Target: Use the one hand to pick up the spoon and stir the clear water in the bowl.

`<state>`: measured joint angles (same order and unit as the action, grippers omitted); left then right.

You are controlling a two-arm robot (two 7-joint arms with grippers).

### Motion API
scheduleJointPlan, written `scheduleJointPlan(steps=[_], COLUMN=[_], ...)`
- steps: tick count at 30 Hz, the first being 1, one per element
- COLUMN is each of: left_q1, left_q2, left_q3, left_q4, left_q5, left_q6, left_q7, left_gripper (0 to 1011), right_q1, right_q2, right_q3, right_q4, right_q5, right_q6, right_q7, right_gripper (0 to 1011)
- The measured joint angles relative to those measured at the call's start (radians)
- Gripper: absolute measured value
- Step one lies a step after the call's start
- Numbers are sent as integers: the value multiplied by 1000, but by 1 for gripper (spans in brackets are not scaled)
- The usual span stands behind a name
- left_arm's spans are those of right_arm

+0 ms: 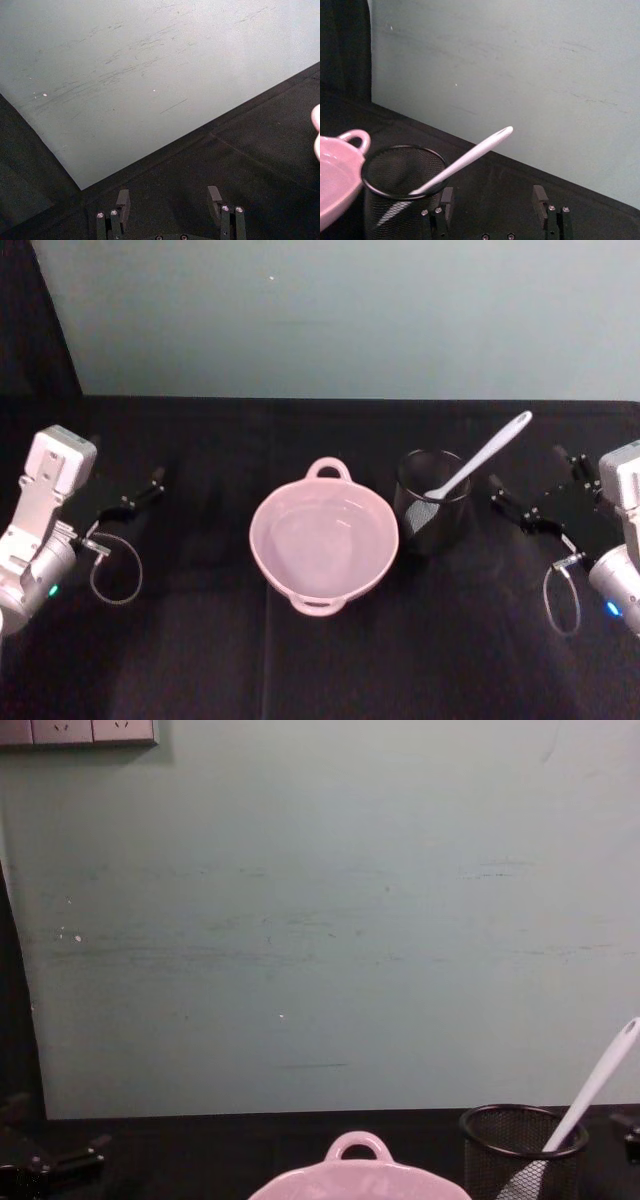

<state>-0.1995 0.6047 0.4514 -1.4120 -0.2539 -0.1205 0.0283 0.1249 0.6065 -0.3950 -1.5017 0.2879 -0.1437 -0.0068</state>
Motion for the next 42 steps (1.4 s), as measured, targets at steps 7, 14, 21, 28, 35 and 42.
scheduleJointPlan(steps=[7,14,21,28,35,42], left_q1=[0,0,0,0,0,0], left_q2=[0,0,0,0,0,0], left_q3=[0,0,0,0,0,0], left_q4=[0,0,0,0,0,0], left_q5=[0,0,0,0,0,0], left_q6=[0,0,0,0,0,0], left_q7=[0,0,0,0,0,0], left_gripper=[1011,1011,1011,1011,1011,1011], right_q1=[-94,-154,-154,-112,-64,-23], right_q2=[5,-31,-121,-216,-284,-331], right_q3=[60,104,140,168,181,186], right_q4=[-101,-160,-165,-133,-86,-46], right_q5=[80,192,321,423,442,421], right_q6=[-1,-11,33,110,146,160], right_q7=[12,60,81,69,37,6], right_gripper=[1002,1002,1002,1002,1002,1002])
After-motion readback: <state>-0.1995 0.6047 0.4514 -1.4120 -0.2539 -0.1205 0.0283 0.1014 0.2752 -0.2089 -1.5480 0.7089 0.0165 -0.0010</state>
